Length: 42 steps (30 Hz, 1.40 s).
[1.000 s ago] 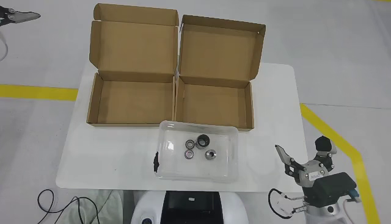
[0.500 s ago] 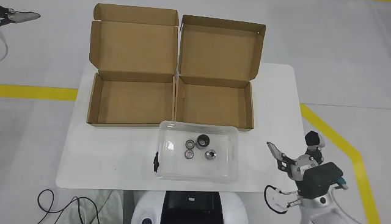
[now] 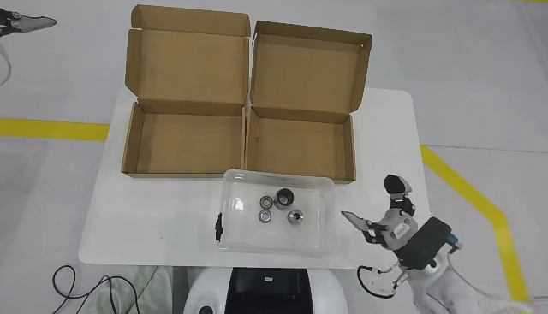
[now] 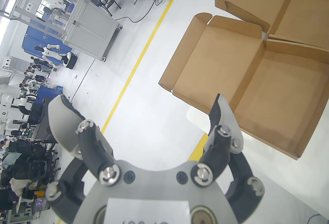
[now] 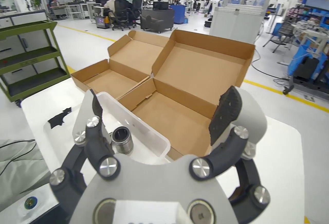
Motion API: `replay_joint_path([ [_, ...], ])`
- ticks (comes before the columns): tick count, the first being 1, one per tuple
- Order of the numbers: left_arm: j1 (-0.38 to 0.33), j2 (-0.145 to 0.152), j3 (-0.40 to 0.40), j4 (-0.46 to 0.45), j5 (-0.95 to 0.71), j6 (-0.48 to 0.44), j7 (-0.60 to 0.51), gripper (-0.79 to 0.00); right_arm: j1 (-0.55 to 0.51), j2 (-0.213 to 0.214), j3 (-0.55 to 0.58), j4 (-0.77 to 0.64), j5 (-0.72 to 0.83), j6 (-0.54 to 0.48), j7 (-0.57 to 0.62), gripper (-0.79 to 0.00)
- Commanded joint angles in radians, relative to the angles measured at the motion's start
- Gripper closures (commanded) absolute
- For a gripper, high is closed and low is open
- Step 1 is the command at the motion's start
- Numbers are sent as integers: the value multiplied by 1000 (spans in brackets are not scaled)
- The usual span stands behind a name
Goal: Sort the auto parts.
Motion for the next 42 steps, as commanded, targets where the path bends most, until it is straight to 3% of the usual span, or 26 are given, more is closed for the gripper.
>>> replay_joint_path([
  [1,0,0,0,0,0,0,0,-785,19,5,-5,13,-25,-27,19,-785],
  [14,0,0,0,0,0,0,0,-785,152,18,-147,95,-173,-26,134,-785],
  [37,0,0,0,0,0,0,0,-785,155,19,-150,99,-171,-24,136,-785],
  [42,0,0,0,0,0,0,0,-785,220,27,-192,111,-193,-104,170,-785],
])
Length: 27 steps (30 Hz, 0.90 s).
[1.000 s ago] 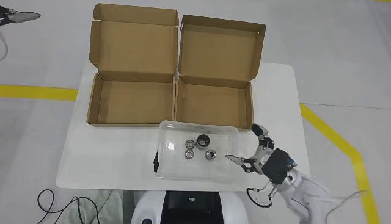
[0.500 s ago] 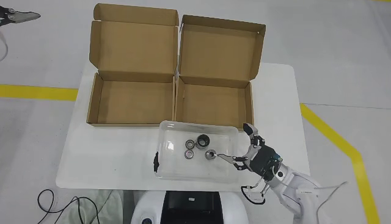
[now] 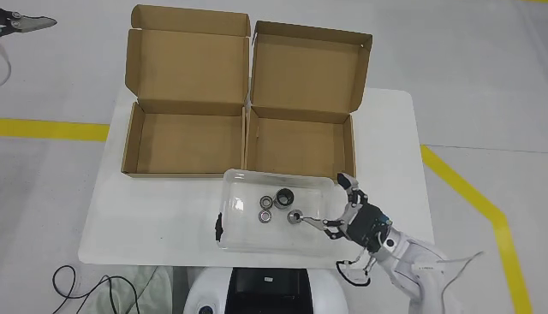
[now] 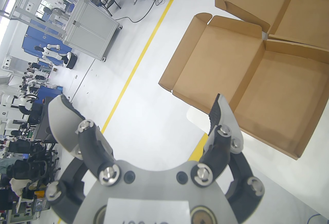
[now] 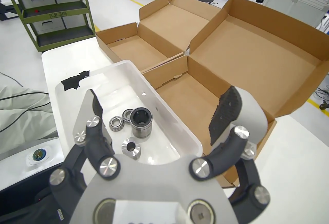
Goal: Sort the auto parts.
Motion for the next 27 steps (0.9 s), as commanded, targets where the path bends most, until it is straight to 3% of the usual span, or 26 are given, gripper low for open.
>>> replay_joint_path([
  [1,0,0,0,0,0,0,0,-785,40,4,-24,6,-24,-54,13,-785],
  [7,0,0,0,0,0,0,0,-785,172,10,-104,81,-21,-167,112,-785],
  [13,0,0,0,0,0,0,0,-785,272,6,-170,174,76,-192,241,-782],
  [16,0,0,0,0,0,0,0,-785,308,6,-195,207,108,-186,333,-680],
  [21,0,0,0,0,0,0,0,-785,325,5,-233,188,170,-156,451,-650],
  [27,0,0,0,0,0,0,0,-785,317,11,-259,170,206,-121,572,-514],
])
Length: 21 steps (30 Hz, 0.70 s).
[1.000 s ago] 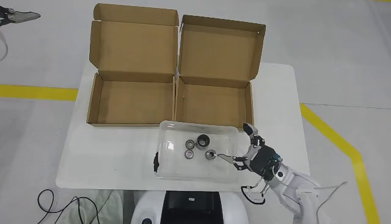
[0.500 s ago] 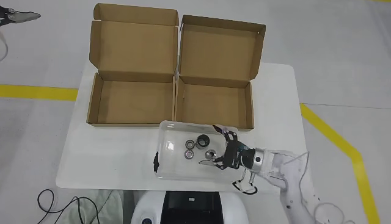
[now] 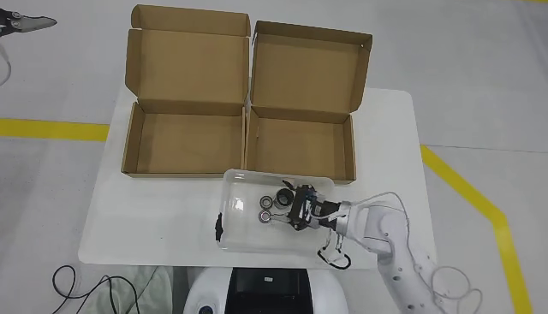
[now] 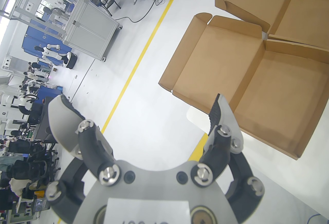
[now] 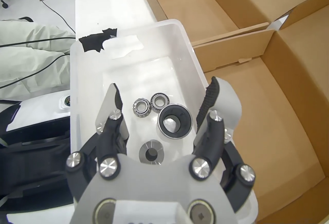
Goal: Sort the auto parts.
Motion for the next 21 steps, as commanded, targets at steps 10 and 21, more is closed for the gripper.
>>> replay_joint_path([
  [10,0,0,0,0,0,0,0,-785,9,12,-47,-38,37,41,207,-613],
  [21,0,0,0,0,0,0,0,-785,3,25,-51,-45,48,129,315,-606],
])
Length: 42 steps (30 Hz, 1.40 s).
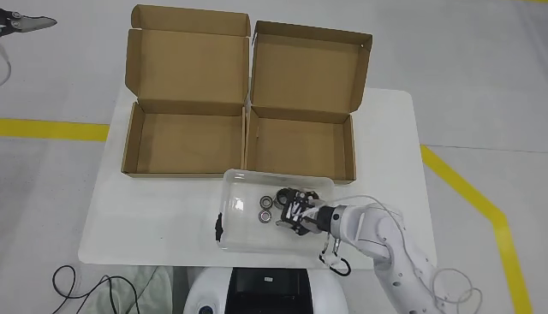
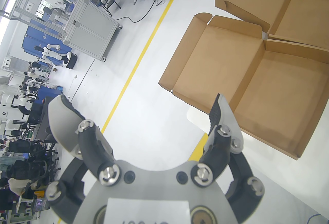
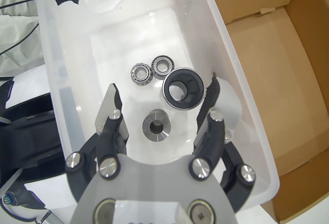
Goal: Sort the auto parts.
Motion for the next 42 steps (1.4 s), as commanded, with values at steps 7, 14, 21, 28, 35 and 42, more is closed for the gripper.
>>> replay_joint_path([
  [7,0,0,0,0,0,0,0,-785,19,5,-24,11,-20,53,32,-576],
  [14,0,0,0,0,0,0,0,-785,47,7,-48,43,-47,85,4,-526],
  [21,0,0,0,0,0,0,0,-785,77,9,-73,86,-64,94,-33,-505],
  [28,0,0,0,0,0,0,0,-785,133,3,-123,147,-79,106,-18,-459],
  [35,0,0,0,0,0,0,0,-785,151,5,-138,170,-71,108,-36,0],
  [42,0,0,0,0,0,0,0,-785,136,16,-124,153,-84,102,-59,0],
])
